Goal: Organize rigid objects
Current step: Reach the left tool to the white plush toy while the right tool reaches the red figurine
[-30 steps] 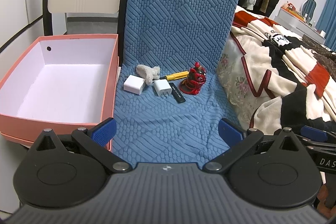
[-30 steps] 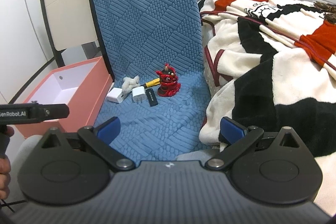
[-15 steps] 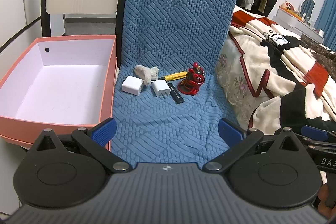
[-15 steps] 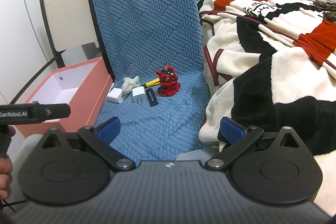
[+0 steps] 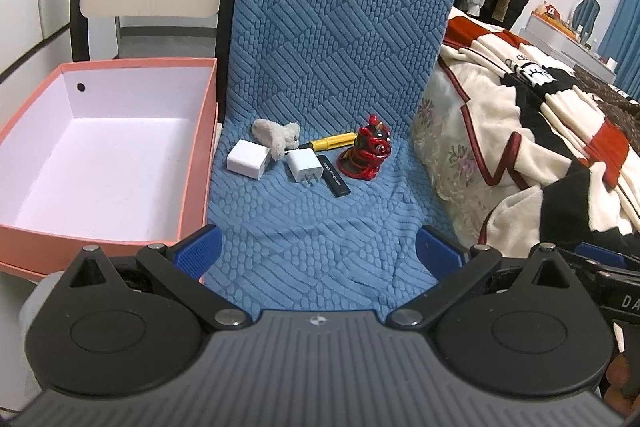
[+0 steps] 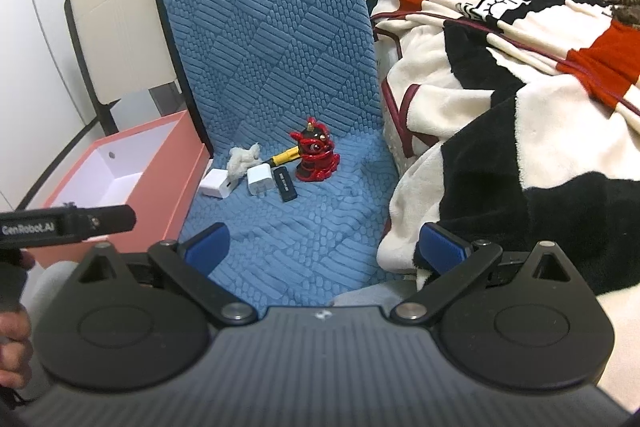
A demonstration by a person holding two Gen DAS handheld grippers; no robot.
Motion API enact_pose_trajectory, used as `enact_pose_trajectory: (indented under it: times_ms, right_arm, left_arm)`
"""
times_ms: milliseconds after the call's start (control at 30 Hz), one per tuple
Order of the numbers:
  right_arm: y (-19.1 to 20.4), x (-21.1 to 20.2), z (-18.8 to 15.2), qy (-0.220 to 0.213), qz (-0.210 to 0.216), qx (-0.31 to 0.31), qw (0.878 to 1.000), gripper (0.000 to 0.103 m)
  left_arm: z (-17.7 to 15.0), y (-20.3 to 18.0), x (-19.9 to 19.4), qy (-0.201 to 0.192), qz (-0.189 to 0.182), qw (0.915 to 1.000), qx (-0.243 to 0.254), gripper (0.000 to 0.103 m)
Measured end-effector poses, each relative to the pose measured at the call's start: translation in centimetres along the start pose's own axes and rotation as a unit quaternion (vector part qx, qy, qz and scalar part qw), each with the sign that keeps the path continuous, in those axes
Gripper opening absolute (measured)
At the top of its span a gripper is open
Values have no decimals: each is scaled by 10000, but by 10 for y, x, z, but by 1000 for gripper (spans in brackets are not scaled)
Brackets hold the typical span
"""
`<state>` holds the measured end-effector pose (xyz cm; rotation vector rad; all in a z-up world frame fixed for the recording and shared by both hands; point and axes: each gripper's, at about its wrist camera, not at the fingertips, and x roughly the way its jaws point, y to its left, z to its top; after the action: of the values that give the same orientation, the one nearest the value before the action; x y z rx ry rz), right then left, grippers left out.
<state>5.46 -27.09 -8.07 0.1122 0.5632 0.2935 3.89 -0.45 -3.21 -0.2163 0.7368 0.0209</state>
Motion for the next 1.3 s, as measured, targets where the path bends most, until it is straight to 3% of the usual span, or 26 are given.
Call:
enact_pose_trajectory:
  times_ms: [867,1300]
  right_arm:
    - [4,91,25,-348,-142,155,9992,103]
    - [8,126,37,-501,-184,231,9983,103]
  left_arm:
    - [26,10,116,-88,147,9998,128,103]
    - [37,23,154,-207,298,9990,280,103]
